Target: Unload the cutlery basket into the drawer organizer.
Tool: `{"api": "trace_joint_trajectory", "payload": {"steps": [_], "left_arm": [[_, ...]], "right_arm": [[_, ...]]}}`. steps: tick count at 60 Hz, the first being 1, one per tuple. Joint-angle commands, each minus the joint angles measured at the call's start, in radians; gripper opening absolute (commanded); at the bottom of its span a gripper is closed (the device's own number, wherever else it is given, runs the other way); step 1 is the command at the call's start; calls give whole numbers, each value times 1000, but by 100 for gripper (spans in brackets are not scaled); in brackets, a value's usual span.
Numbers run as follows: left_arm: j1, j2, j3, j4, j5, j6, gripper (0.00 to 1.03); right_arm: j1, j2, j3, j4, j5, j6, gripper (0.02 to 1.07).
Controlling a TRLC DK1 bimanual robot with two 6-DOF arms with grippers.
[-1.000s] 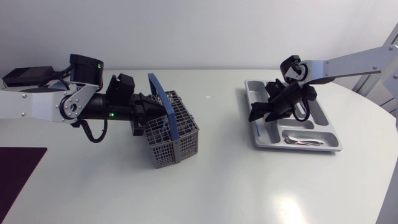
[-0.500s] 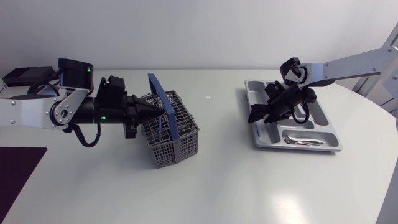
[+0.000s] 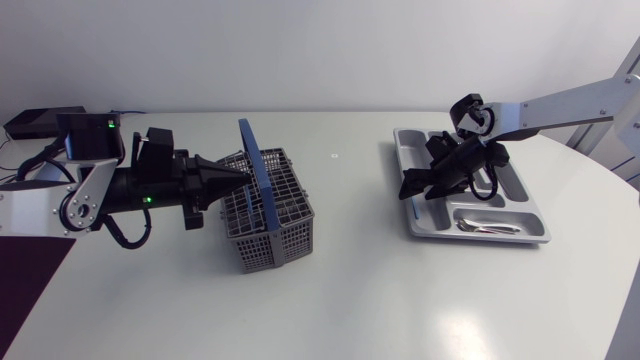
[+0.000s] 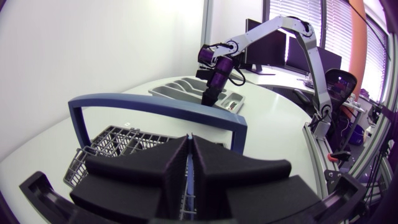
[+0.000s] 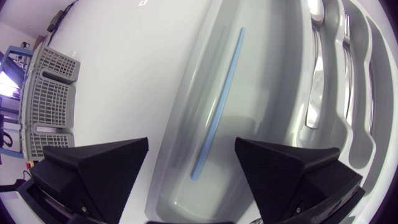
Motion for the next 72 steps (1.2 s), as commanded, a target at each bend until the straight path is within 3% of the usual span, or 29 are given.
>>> {"api": "trace_joint_trajectory", "payload": {"steps": [1, 46, 63, 72], "left_arm": [[14, -26, -22, 22, 31, -37, 15], [14, -202, 32, 44, 40, -163, 15], [28, -257, 100, 33, 38, -214, 15], [38, -280, 146, 7, 37, -229, 15]], "right_arm": [[3, -23, -30, 5, 0, -14, 102], [29, -205, -178, 132, -41, -112, 102], [52, -472, -356, 299, -178, -196, 102], [108, -624, -434, 319, -237, -265, 102]]}}
